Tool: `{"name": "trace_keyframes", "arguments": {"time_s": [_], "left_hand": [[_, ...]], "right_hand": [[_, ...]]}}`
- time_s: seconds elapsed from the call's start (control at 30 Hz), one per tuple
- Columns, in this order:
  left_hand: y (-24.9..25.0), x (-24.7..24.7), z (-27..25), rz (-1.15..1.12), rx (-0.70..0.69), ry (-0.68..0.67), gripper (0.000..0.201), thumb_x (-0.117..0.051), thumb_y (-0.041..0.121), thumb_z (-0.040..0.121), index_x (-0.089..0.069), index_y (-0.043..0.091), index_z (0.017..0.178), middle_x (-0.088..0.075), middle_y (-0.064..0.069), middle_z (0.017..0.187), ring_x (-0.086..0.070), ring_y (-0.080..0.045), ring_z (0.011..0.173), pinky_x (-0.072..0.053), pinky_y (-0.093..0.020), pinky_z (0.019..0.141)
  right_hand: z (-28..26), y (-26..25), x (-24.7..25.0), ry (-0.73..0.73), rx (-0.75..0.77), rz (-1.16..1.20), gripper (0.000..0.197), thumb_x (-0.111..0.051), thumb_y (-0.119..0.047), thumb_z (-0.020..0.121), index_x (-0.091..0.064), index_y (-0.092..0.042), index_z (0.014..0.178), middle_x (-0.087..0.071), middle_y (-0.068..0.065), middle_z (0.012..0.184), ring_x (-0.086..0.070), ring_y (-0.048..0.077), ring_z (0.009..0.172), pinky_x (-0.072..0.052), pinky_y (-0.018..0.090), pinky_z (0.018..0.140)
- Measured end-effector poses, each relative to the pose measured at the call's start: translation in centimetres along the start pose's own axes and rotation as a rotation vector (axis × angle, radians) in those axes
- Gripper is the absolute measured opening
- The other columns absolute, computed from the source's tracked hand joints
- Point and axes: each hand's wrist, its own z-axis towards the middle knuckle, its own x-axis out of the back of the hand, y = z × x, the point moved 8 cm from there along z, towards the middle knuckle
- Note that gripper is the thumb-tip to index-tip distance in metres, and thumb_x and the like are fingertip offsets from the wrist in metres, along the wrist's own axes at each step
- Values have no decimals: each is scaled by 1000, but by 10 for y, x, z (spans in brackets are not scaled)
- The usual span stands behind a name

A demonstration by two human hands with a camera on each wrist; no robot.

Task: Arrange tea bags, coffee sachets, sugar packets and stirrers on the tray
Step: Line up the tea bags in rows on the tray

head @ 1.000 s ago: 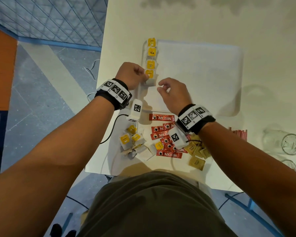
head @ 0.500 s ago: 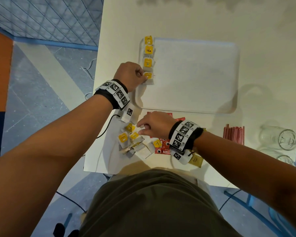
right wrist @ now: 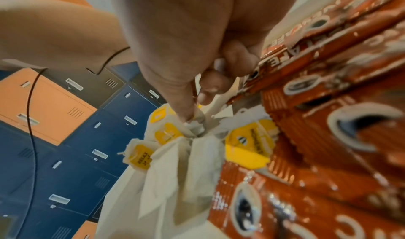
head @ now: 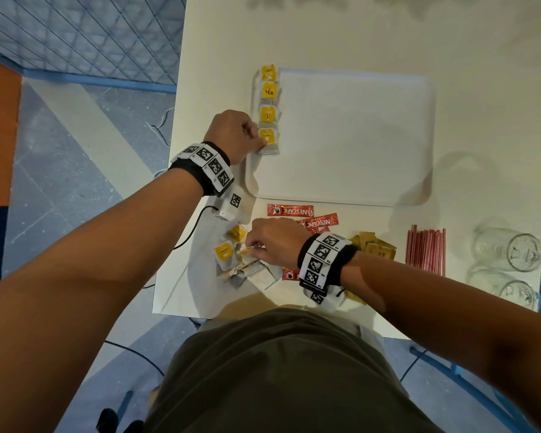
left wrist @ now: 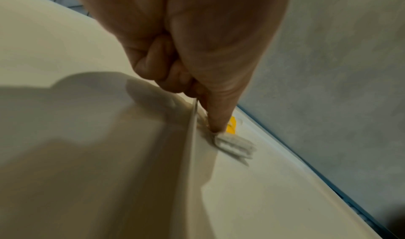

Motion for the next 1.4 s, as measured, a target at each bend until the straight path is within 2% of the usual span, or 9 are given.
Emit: {"name": "trace_keyframes", "arguments": {"time_s": [0.17,0.27,0.37,0.63,0.8,0.93,1.07,1.3,1.4], "left_hand": [[1,2,0,-54,13,18,19,-84,28,74,-71,14,78,-65,11,74,-57,-6,69,-54,-24,76],[5,3,-4,-79,-22,32,23,-83,35,74,-70,17,77,-61,13,66,-55,-2,62,-50,-19,67],[13,-5,-11,-5,-147,-46,21,-83,39,76,-73,21,83,-60,12,69,-60,-11,71,-48,-24,70],[20,-12,-16,174,-249,-79,20,-73,23,86,-77,19,105,-65,-7,97,-64,-25,90,-51,-36,81],[16,-8,-16,119,-221,-65,19,-78,25,82,-76,21,100,-57,4,86,-58,-17,80,-51,-35,79],[8,-7,-17,103,-194,-43,19,-78,22,80,-75,23,100,-57,3,83,-57,-17,78,-48,-32,77],[4,-3,-24,46,-188,-47,19,-74,15,81,-71,21,98,-59,5,84,-54,-12,75,-45,-27,73],[-19,5,-57,-41,-131,-116,13,-77,20,81,-65,19,85,-67,2,79,-56,-2,66,-42,-15,65],[-25,-4,-81,-34,-128,-236,17,-82,25,78,-65,21,80,-66,5,76,-56,0,62,-42,-13,64]], "right_hand": [[-14,-4,5,20,67,111,17,-61,-37,98,-68,-23,105,-66,-6,106,-60,14,86,-51,34,73],[-22,-2,11,29,53,216,12,-63,-36,95,-65,-24,100,-68,-9,93,-60,10,81,-47,29,70],[-29,3,25,57,6,345,9,-68,-26,90,-62,-20,93,-61,-12,81,-55,3,72,-42,21,65],[-27,47,80,345,-166,633,7,-65,-18,92,-61,-23,89,-67,3,85,-64,22,75,-54,39,70],[-15,83,109,567,-317,674,6,-69,-20,94,-66,-15,95,-67,-6,79,-60,-2,64,-55,26,67],[4,105,112,627,-411,713,14,-73,-33,84,-70,-23,93,-76,3,86,-73,22,84,-61,49,82],[16,106,121,636,-449,637,11,-75,-28,88,-73,-17,89,-74,7,82,-70,30,82,-57,49,82],[33,94,126,593,-438,507,10,-77,-26,88,-72,-17,90,-64,-8,80,-59,13,78,-37,11,60],[37,94,125,585,-464,495,18,-80,-26,85,-70,-15,94,-62,-6,85,-57,12,79,-32,7,57]]}}
